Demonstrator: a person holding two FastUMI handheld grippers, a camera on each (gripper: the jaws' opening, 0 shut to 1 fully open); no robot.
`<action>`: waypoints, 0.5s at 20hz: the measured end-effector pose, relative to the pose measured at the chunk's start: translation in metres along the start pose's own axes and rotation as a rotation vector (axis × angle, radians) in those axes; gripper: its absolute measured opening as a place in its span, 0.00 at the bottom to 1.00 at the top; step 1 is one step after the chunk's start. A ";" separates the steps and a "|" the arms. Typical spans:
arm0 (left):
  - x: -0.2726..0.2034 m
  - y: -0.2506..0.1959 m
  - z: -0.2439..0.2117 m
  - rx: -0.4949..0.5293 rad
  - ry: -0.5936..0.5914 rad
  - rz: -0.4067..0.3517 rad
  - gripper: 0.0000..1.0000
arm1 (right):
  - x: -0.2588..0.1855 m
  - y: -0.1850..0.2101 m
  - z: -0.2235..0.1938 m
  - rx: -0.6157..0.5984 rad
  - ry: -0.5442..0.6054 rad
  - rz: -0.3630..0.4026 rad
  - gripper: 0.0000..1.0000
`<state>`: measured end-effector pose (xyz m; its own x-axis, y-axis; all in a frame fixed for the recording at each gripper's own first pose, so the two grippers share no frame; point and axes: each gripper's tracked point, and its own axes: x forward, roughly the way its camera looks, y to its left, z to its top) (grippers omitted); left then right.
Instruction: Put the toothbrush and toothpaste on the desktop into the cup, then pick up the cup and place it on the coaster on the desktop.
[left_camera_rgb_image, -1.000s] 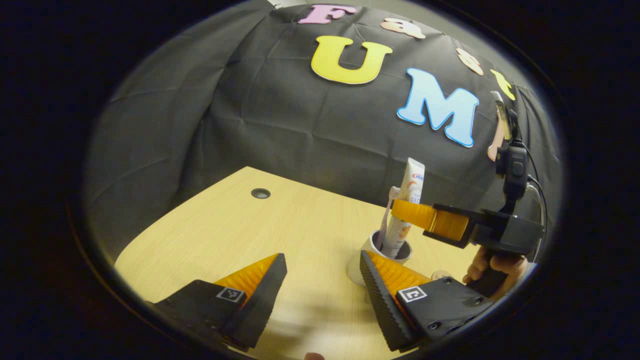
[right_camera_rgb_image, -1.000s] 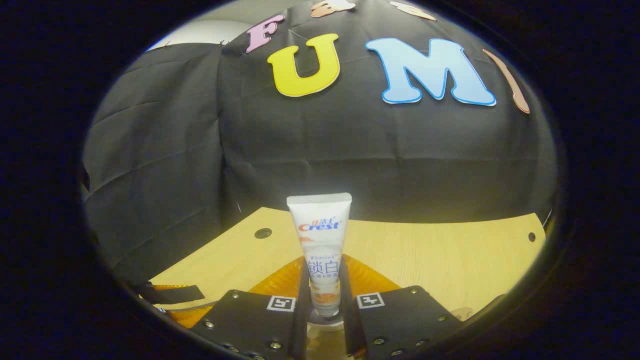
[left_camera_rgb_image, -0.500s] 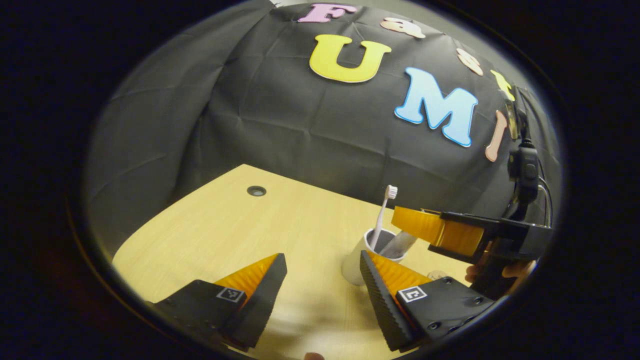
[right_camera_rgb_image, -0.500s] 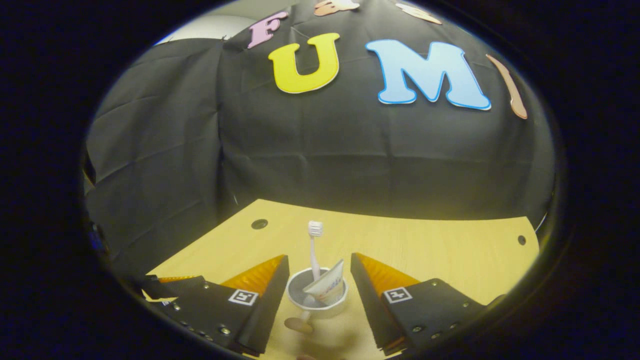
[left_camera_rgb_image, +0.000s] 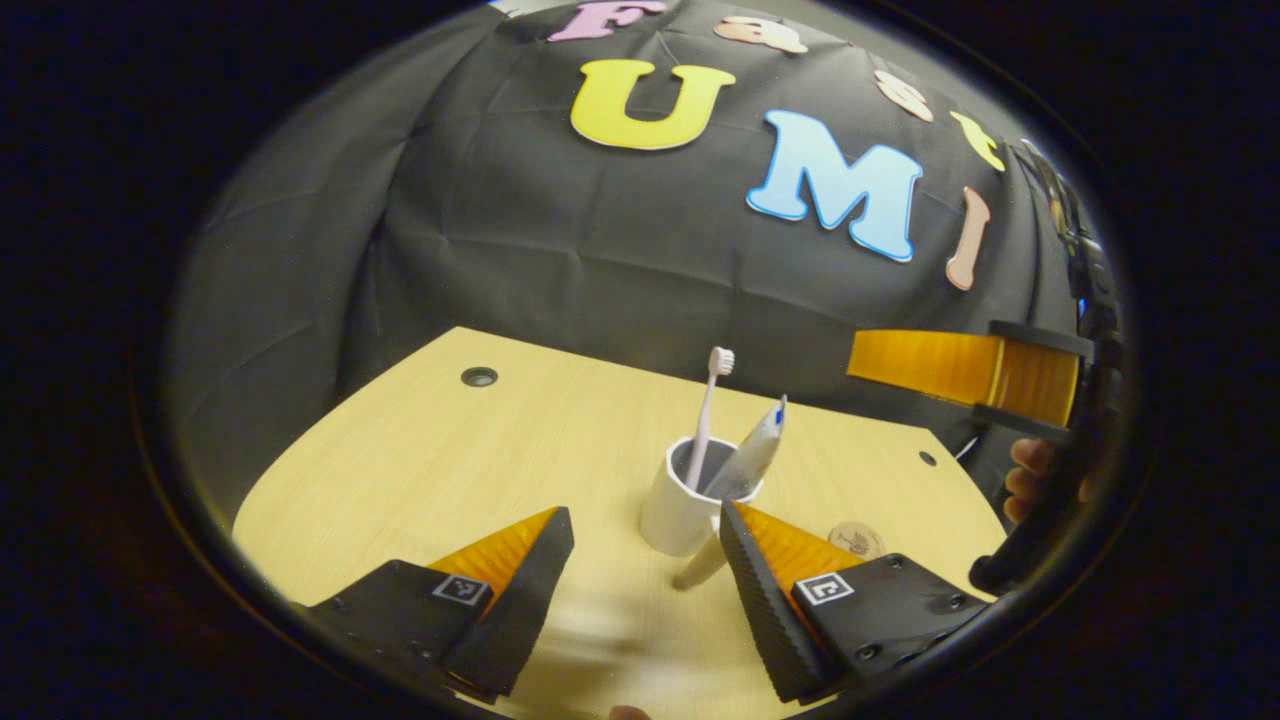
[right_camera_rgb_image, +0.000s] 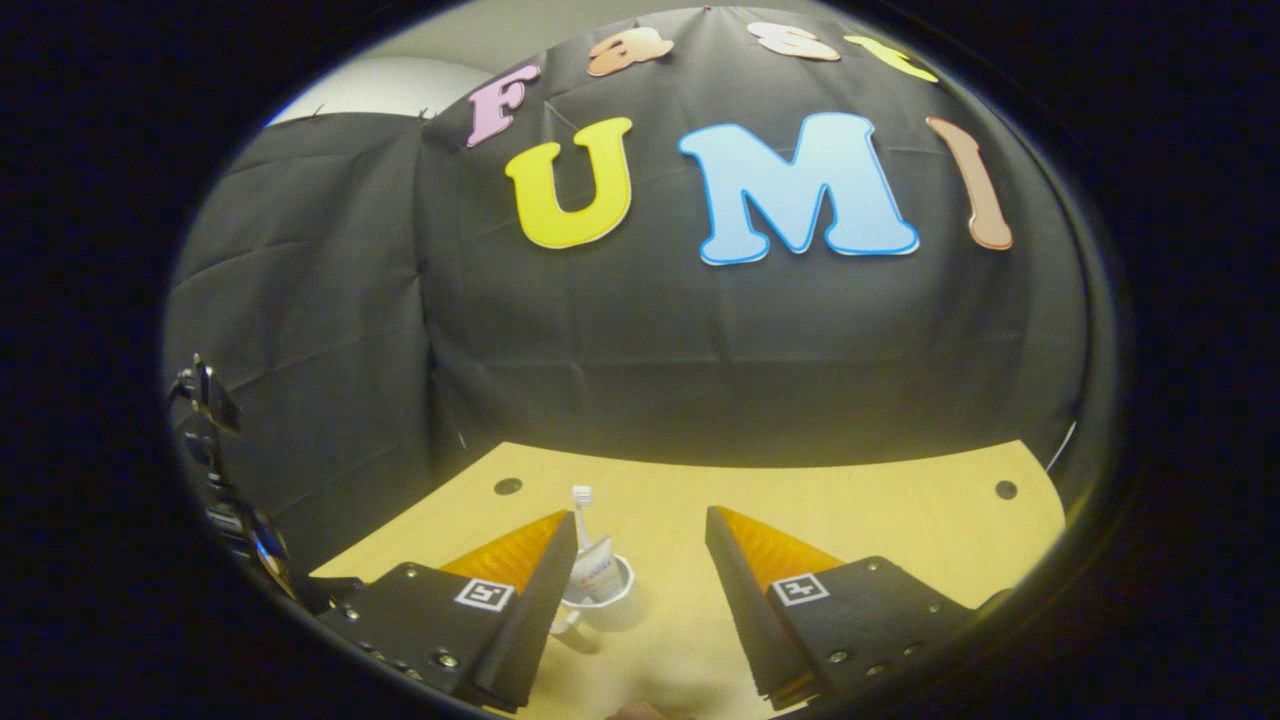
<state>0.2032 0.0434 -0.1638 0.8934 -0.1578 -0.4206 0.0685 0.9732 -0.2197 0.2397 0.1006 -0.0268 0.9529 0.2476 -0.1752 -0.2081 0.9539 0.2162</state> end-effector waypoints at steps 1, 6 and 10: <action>0.002 -0.008 -0.003 0.013 0.017 -0.003 0.95 | -0.007 -0.008 0.001 -0.004 -0.002 -0.013 0.78; 0.011 -0.030 -0.017 0.048 0.121 -0.003 0.96 | -0.045 -0.040 0.001 -0.010 0.004 -0.065 0.78; 0.011 -0.043 -0.038 0.042 0.249 -0.008 0.95 | -0.061 -0.060 -0.009 -0.003 0.032 -0.095 0.78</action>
<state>0.1932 -0.0070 -0.1927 0.7561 -0.1964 -0.6242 0.0980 0.9771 -0.1886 0.1916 0.0297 -0.0379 0.9609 0.1614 -0.2249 -0.1182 0.9738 0.1942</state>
